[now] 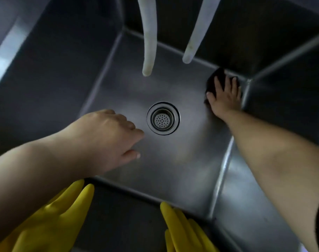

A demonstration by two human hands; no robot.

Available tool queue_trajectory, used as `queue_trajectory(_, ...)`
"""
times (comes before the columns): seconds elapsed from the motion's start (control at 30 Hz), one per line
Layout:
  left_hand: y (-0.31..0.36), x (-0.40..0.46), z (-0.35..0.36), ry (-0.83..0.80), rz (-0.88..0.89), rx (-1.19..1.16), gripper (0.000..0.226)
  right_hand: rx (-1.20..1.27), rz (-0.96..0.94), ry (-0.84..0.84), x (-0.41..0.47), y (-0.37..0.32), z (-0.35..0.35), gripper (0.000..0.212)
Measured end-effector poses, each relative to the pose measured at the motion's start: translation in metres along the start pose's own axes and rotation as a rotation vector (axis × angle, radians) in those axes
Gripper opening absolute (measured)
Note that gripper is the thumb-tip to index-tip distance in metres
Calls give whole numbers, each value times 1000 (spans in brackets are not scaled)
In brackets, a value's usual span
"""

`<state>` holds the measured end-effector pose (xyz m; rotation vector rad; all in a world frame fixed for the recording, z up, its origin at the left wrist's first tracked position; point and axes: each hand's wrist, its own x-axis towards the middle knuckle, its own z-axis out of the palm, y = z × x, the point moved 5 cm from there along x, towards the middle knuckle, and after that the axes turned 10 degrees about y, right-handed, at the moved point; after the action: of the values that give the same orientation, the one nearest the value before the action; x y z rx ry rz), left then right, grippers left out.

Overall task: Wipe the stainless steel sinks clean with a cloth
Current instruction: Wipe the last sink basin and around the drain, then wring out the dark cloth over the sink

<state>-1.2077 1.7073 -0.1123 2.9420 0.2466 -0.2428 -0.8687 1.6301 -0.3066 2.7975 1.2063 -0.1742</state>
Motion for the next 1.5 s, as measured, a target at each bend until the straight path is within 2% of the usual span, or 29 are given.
queue_trajectory(0.13, 3, -1, -5, 17, -20, -18, 63, 10, 99, 38, -16, 7, 0, 64)
queue_trajectory(0.23, 5, -5, -10, 10, -29, -47, 58, -14, 69, 57, -61, 3, 3, 66)
queue_trajectory(0.33, 4, -11, -15, 0, -42, -44, 54, -38, 34, -13, -110, -2, 8, 69)
queue_trajectory(0.47, -4, -23, -25, 0, -75, -43, 49, -60, 91, -222, -175, -18, 14, 75)
queue_trajectory(0.6, -17, -47, -43, 9, -118, -21, 52, -83, 130, -587, -235, -33, 10, 85)
queue_trajectory(0.67, -20, -61, -50, 33, -131, -24, 51, -109, 148, -706, -255, -39, 3, 90)
queue_trajectory(0.73, -22, -77, -54, 62, -140, -64, 50, -152, 181, -668, -261, -47, -11, 90)
queue_trajectory(0.83, -26, -101, -62, 115, -152, -109, 39, -133, 253, -549, -256, -60, -29, 75)
queue_trajectory(0.9, -29, -114, -64, 164, -163, -87, 35, -13, 320, -580, -253, -69, -32, 71)
queue_trajectory(0.97, -29, -123, -63, 175, -174, -107, 34, 177, 409, -661, -249, -82, -32, 76)
queue_trajectory(1.03, -29, -129, -64, 169, -194, -125, 36, 352, 450, -693, -241, -99, -38, 66)
queue_trajectory(1.1, -30, -133, -69, 201, -187, -102, 33, 529, 466, -625, -229, -116, -53, 39)
queue_trajectory(1.17, -28, -135, -76, 173, -187, -99, 36, 651, 433, -546, -220, -134, -78, 29)
queue_trajectory(1.27, -25, -139, -85, 174, -242, -117, 47, 750, 359, -365, -218, -154, -126, 29)
queue_trajectory(1.5, -7, -151, -117, 210, -374, -122, 48, 1015, 235, -53, -279, -181, -247, 42)
